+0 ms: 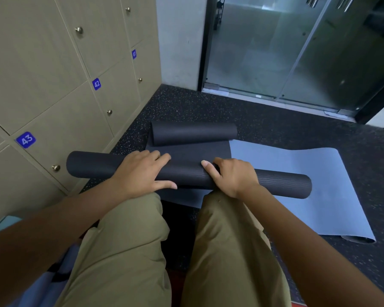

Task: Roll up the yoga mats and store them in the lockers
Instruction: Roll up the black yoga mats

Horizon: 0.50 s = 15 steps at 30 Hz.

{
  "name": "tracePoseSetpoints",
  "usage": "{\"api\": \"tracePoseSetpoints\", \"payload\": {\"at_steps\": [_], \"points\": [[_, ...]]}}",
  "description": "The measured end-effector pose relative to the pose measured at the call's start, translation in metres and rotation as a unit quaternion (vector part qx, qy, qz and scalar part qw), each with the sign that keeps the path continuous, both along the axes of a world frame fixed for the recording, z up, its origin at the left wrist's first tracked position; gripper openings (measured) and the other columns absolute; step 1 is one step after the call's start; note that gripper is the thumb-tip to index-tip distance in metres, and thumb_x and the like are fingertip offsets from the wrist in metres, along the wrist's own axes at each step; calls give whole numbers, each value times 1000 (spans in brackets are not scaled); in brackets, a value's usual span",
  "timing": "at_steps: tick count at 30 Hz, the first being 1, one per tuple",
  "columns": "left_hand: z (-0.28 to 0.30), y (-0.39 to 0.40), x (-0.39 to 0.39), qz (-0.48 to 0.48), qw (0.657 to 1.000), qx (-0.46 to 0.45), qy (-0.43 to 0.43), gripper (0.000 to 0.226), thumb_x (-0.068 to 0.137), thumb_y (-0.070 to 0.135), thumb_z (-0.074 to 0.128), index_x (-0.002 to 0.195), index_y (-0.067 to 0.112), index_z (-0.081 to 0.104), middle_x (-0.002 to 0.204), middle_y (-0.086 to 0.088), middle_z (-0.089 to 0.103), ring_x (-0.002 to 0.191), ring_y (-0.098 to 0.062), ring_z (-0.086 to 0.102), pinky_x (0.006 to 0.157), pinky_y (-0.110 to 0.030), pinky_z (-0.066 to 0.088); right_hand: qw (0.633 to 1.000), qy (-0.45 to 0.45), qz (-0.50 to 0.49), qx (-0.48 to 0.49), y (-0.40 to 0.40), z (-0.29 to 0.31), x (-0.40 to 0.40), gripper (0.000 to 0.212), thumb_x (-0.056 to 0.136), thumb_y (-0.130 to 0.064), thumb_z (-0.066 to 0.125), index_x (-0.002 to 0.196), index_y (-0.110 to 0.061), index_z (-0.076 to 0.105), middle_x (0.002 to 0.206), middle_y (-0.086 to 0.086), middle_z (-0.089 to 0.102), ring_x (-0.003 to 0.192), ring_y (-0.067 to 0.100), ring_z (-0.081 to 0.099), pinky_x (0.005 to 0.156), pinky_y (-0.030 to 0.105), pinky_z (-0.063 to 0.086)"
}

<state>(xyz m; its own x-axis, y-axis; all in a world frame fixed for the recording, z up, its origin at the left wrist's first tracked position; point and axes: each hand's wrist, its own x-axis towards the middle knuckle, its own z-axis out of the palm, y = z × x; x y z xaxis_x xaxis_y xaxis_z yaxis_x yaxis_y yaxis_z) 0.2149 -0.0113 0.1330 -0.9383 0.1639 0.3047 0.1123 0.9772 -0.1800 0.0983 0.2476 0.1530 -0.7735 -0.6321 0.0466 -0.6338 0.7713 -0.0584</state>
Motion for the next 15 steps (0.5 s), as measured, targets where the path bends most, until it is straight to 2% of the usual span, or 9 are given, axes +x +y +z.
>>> {"api": "tracePoseSetpoints", "payload": {"at_steps": [3,5,9,12,15], "points": [[3,-3,-6,-4,1000,1,10,88,77,95,27,104,17,59,74,1,57,65,-25,60,57,-36,43,999,-23,20,16,-1,4,-8,77,85,-82,-2,79,-25,49,71,-2,56,78,29,61,63,38,41],[5,-5,-10,-15,1000,3,10,88,78,95,26,102,18,59,71,3,57,62,-23,61,54,-35,41,998,-21,48,33,3,5,-13,79,80,-88,2,90,-25,48,78,1,59,82,30,63,64,38,39],[10,-11,-14,-10,1000,5,12,84,80,93,28,99,19,62,68,6,57,58,-19,60,50,-31,33,993,10,98,65,20,9,-23,84,74,-96,39,125,-29,47,112,-2,63,101,24,62,79,39,45],[21,-15,-20,-19,1000,11,12,81,81,93,30,100,21,60,68,7,57,57,-17,59,48,-29,31,993,10,92,76,24,17,-32,82,74,-83,62,132,-28,44,118,-1,60,109,25,59,88,40,44],[47,-16,-27,-21,999,6,36,79,80,94,28,98,21,55,68,5,58,56,-20,60,48,-29,32,994,19,94,54,22,41,-44,84,74,-78,68,136,-27,44,124,1,60,115,26,57,93,40,44]]}}
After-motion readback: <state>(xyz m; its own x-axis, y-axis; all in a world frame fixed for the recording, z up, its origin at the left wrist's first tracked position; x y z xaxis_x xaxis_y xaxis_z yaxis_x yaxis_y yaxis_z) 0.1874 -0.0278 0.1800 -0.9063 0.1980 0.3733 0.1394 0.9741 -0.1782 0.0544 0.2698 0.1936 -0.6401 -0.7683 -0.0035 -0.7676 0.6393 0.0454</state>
